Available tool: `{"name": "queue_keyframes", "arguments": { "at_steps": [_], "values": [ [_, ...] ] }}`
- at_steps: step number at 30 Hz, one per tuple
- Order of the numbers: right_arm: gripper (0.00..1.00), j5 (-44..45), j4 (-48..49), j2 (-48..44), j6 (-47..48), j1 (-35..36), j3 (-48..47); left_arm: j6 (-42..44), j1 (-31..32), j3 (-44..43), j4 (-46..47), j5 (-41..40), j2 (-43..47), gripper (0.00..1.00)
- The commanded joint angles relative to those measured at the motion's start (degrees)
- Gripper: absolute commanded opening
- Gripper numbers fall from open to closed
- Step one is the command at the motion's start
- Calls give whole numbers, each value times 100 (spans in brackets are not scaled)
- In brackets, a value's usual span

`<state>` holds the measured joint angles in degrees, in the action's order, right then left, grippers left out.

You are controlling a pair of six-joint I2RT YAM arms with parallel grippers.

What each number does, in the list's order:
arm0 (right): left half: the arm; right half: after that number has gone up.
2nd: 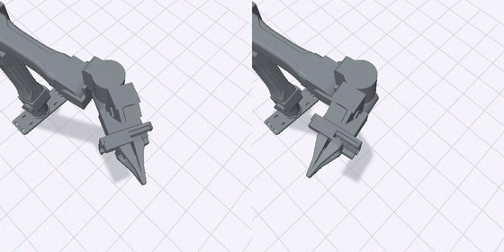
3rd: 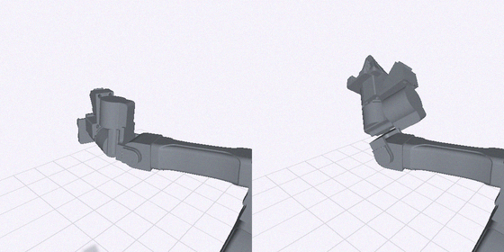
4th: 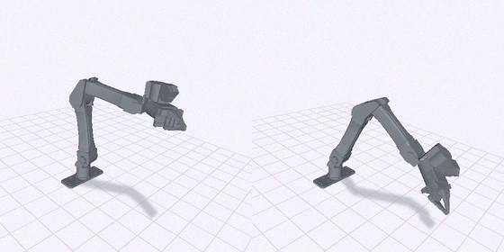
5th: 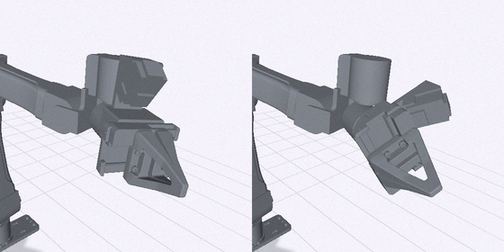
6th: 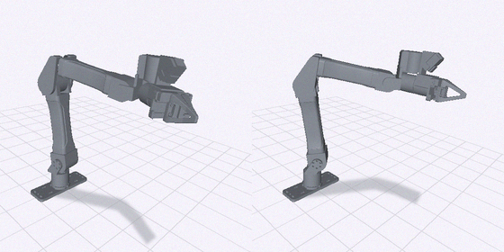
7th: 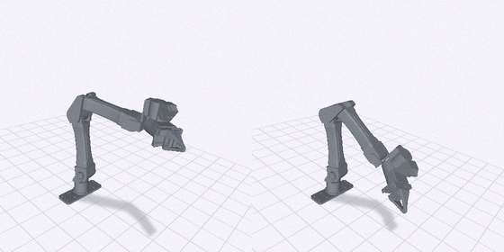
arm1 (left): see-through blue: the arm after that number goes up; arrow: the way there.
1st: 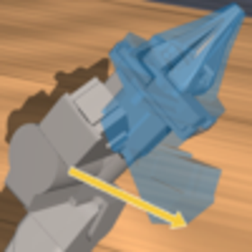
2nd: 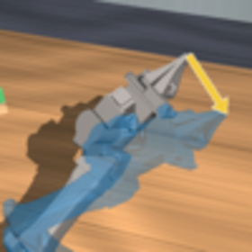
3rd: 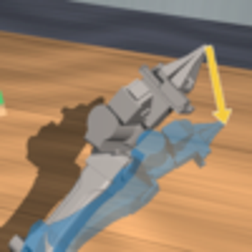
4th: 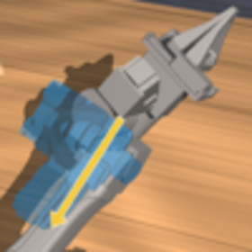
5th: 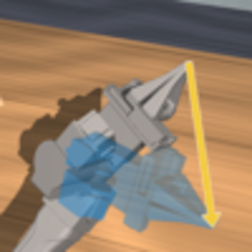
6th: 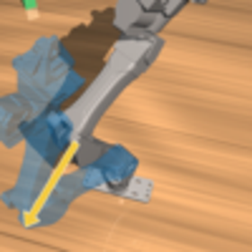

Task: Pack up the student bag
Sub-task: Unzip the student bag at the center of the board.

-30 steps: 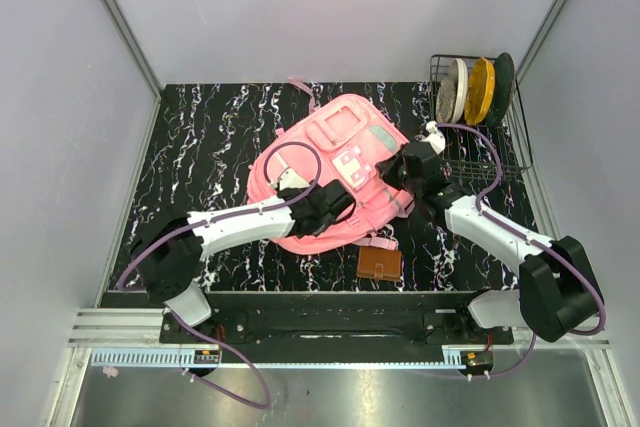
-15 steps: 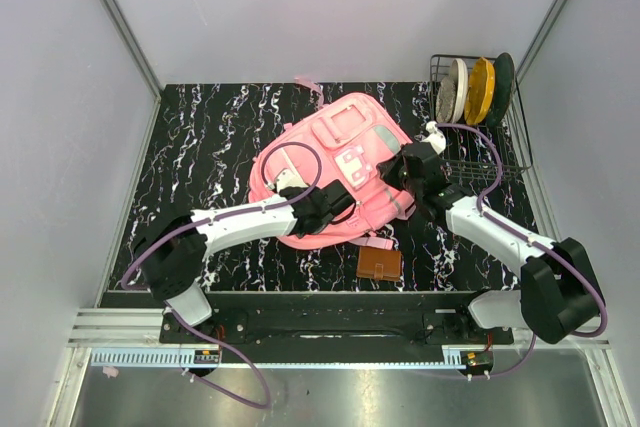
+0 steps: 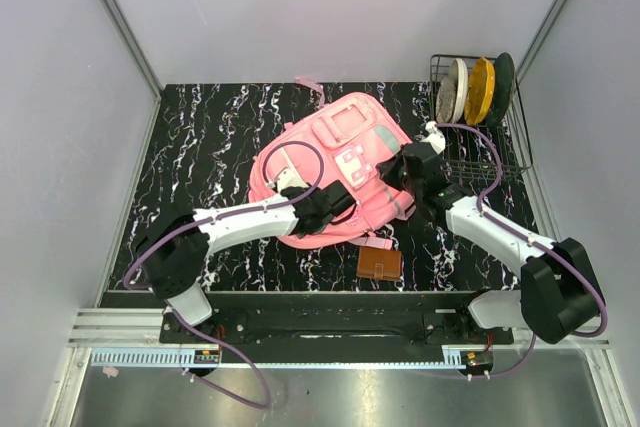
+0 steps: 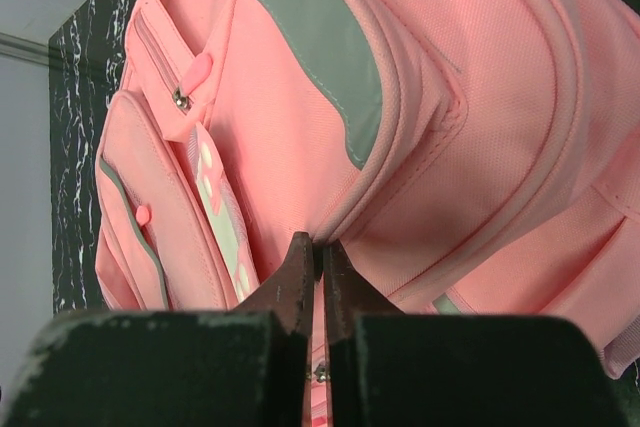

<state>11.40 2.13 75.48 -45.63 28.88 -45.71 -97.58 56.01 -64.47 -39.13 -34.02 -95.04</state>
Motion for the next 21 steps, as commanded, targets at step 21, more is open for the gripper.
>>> {"name": "queue_keyframes", "arguments": {
  "at_steps": [21],
  "values": [
    [0, 47, 121, -87, 510, 39, -394, 1530, -116, 503, 494, -702, 485, 0]
  ]
}}
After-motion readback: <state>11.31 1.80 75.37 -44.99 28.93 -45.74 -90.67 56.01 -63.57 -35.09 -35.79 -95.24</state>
